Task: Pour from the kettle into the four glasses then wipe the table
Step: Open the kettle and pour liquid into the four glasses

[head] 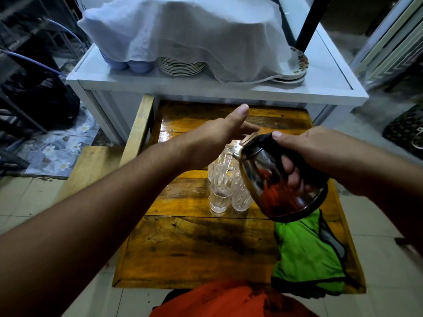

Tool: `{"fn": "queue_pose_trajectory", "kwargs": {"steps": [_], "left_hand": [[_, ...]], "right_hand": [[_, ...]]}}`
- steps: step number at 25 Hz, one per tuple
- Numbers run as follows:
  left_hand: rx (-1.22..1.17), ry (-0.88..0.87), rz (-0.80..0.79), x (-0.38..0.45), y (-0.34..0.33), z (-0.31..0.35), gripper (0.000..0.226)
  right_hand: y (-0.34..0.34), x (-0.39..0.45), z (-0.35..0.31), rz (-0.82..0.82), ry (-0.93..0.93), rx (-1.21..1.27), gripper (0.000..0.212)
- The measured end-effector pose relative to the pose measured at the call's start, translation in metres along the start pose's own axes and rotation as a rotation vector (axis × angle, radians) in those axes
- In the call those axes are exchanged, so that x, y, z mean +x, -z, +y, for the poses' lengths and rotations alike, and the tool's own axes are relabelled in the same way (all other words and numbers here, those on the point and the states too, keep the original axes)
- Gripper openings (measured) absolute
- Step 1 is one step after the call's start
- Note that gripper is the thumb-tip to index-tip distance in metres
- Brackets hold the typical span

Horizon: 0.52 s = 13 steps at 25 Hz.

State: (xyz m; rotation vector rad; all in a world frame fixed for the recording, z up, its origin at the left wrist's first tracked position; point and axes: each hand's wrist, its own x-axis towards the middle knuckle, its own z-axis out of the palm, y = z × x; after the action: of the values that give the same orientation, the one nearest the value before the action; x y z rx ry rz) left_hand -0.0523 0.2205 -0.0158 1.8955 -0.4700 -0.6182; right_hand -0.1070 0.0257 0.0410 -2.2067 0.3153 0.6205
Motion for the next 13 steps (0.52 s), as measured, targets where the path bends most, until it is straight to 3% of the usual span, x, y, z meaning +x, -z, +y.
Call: {"fn": "queue_pose_trajectory", "kwargs": {"steps": [13], "left_hand": [[0.006,0.054,0.009,0.018,0.000,0.010,0.082]], "right_hand": [[0.027,0.024,0.000,0.022,0.034,-0.098,0.055]]}}
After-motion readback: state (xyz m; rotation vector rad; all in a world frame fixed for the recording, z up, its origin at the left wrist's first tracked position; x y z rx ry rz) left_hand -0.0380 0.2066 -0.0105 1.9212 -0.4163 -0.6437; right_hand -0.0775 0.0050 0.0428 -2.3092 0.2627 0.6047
